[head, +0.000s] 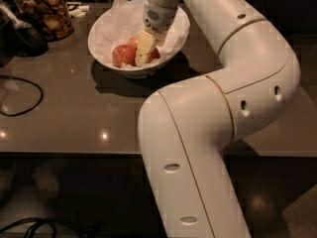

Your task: Pick apple from white bowl

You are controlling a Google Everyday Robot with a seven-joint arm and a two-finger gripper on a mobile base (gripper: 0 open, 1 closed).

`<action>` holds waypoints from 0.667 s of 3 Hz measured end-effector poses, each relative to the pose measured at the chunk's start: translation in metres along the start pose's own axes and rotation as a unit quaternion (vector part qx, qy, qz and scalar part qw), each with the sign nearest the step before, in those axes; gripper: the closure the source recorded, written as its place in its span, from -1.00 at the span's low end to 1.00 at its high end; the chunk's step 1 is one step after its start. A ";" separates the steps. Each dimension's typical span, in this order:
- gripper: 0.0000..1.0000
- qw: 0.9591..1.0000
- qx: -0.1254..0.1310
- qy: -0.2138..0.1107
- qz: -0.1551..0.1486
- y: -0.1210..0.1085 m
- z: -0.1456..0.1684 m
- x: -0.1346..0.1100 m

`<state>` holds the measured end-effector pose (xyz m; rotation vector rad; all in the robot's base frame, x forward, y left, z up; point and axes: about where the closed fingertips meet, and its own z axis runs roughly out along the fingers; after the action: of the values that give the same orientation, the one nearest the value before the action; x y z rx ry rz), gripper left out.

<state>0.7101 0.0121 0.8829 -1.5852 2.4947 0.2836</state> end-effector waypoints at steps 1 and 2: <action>-0.54 1.000 -0.001 0.002 0.001 -0.001 0.003 0.002; -0.52 1.000 -0.004 0.005 0.003 -0.003 0.007 0.003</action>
Offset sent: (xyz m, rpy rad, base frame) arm -0.0211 -0.0200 -0.0023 -0.0540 0.1164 0.0173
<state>0.7115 0.0099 0.8755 -1.5864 2.5087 0.2882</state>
